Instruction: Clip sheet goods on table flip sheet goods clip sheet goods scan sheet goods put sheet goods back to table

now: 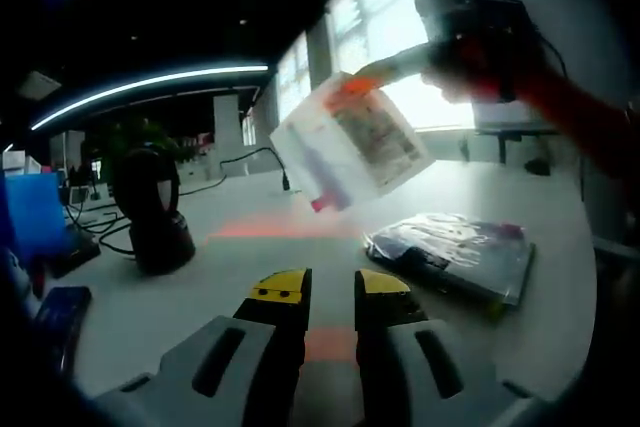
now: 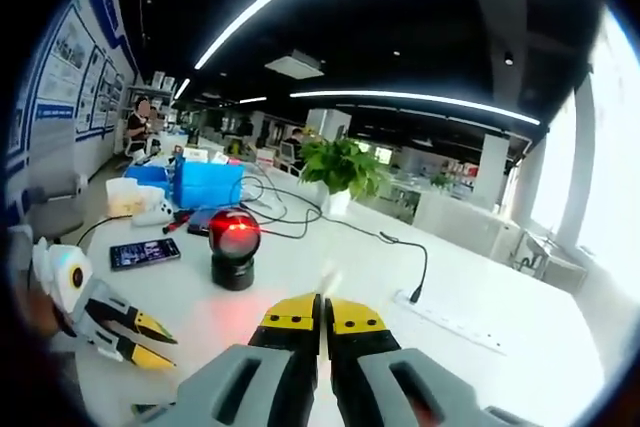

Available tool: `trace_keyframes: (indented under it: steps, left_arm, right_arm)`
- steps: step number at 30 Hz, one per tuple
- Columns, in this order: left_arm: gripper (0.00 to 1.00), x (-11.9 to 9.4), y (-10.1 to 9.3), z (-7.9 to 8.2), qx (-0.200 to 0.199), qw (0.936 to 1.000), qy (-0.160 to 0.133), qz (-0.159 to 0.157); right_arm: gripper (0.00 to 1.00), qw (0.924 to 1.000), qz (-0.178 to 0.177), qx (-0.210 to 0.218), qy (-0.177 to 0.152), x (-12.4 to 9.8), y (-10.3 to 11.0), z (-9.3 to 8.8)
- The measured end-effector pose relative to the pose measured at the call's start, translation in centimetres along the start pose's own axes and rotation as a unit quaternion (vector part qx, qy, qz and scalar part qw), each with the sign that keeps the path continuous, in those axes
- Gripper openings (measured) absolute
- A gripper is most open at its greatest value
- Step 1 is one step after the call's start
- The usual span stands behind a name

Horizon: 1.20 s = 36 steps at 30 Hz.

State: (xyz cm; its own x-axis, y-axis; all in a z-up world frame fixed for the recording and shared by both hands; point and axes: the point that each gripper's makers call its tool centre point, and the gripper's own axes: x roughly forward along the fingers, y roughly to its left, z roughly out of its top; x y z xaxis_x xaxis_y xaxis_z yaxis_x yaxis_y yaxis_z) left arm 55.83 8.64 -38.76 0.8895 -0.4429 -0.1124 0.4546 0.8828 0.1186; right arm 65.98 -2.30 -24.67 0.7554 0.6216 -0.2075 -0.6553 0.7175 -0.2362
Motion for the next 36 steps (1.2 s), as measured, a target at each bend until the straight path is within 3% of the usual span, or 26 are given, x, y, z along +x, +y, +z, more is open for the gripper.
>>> trace_keyframes:
  steps: [15, 36]
  left_arm:
    - [0.11, 0.0, 0.0, 0.0, 0.002, 1.0000, 0.001, 0.001]
    - [0.11, 0.0, 0.1, 0.0, 0.002, 1.0000, 0.002, 0.001]
  right_arm:
    - [0.00, 0.9999, -0.003, 0.013, 0.009, -0.8, -2.4, -1.1]
    - [0.00, 0.9981, -0.014, 0.041, 0.044, 0.2, -7.5, -4.6]
